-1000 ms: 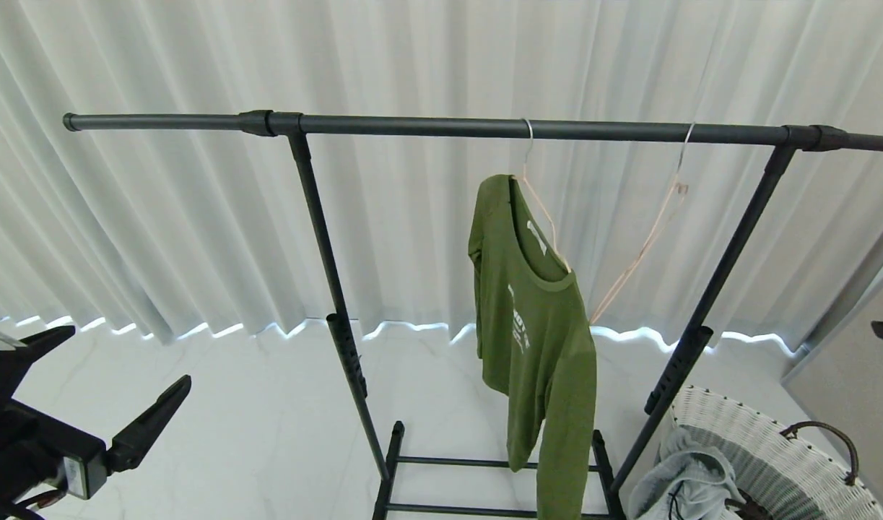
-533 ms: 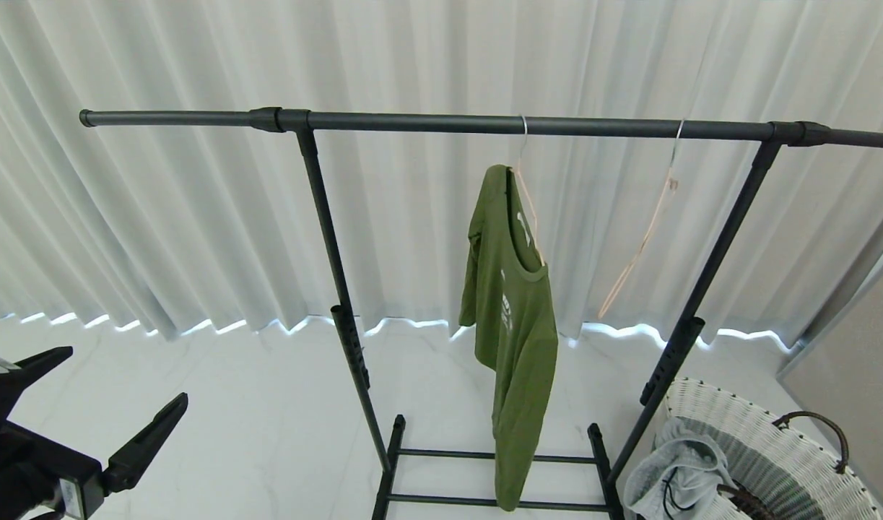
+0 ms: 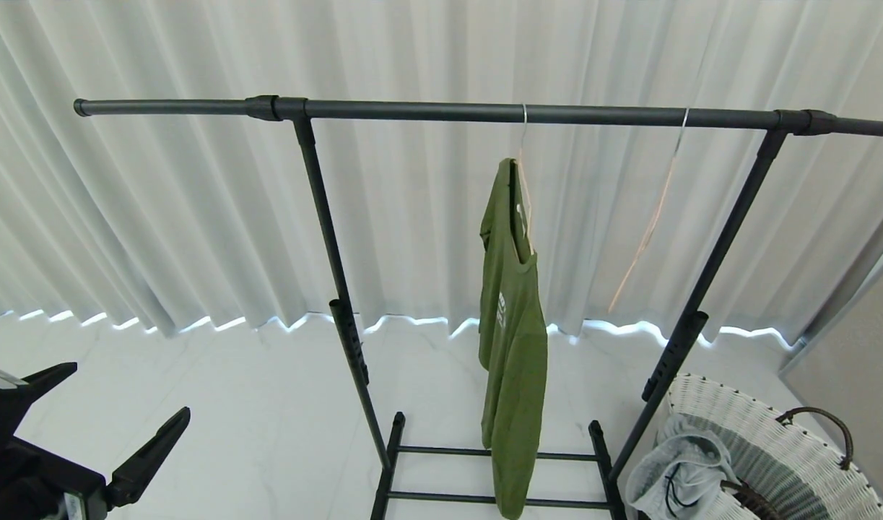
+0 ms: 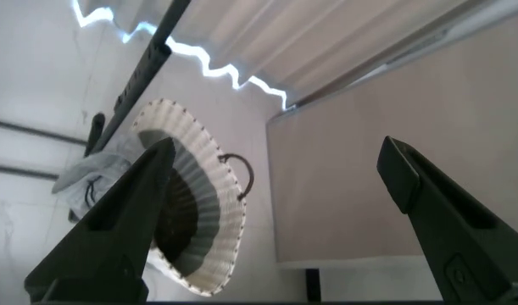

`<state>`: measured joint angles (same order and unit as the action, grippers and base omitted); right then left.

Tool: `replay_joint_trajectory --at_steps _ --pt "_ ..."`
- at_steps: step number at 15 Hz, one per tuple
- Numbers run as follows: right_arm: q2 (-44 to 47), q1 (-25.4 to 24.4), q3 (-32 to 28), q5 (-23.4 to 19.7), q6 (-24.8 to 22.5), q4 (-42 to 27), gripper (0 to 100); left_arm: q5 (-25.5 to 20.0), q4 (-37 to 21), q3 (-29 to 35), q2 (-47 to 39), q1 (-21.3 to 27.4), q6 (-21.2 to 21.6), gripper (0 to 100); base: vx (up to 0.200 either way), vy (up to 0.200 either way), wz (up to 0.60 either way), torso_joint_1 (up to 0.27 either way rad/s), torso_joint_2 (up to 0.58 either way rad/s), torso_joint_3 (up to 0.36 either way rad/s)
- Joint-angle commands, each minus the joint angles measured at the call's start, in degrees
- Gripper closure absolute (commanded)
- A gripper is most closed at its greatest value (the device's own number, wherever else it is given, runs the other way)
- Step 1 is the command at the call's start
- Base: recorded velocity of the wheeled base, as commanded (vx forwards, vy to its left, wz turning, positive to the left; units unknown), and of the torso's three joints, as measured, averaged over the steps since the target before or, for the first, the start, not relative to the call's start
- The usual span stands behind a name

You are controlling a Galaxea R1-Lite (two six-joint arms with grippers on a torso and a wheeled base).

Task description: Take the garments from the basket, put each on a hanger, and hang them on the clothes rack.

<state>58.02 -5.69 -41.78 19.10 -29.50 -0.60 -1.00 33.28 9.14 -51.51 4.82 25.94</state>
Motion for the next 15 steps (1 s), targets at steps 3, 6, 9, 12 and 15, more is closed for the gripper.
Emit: replay_joint_trajectory --at_steps 3,6,9,12,15 --pt "0.17 -0.02 0.12 0.06 -0.03 -0.02 0 0.03 0.03 -0.53 0.88 -1.12 -0.01 0 0.000 0.000 0.00 -0.216 0.49 0.268" --pt "0.26 0.07 0.12 0.06 -0.03 -0.02 0 0.65 0.03 -0.35 0.70 -1.48 -9.95 0 0.000 0.000 0.00 -0.225 0.50 0.279" --pt "0.26 -0.02 0.20 0.06 -0.03 -0.02 0 5.31 0.03 0.26 -0.09 -1.65 -14.96 0 0.000 0.000 0.00 -0.209 0.50 0.286" --pt "-0.01 0.07 1.35 0.06 -0.12 0.16 0 5.22 -0.06 0.17 0.00 -1.48 -13.72 0 0.000 0.000 0.00 -0.193 0.48 0.279" --pt "0.17 -0.02 1.08 -0.03 -0.21 0.16 0 5.22 0.03 -1.58 0.88 -1.48 -7.57 0 0.000 0.000 0.00 -0.185 0.48 0.294"
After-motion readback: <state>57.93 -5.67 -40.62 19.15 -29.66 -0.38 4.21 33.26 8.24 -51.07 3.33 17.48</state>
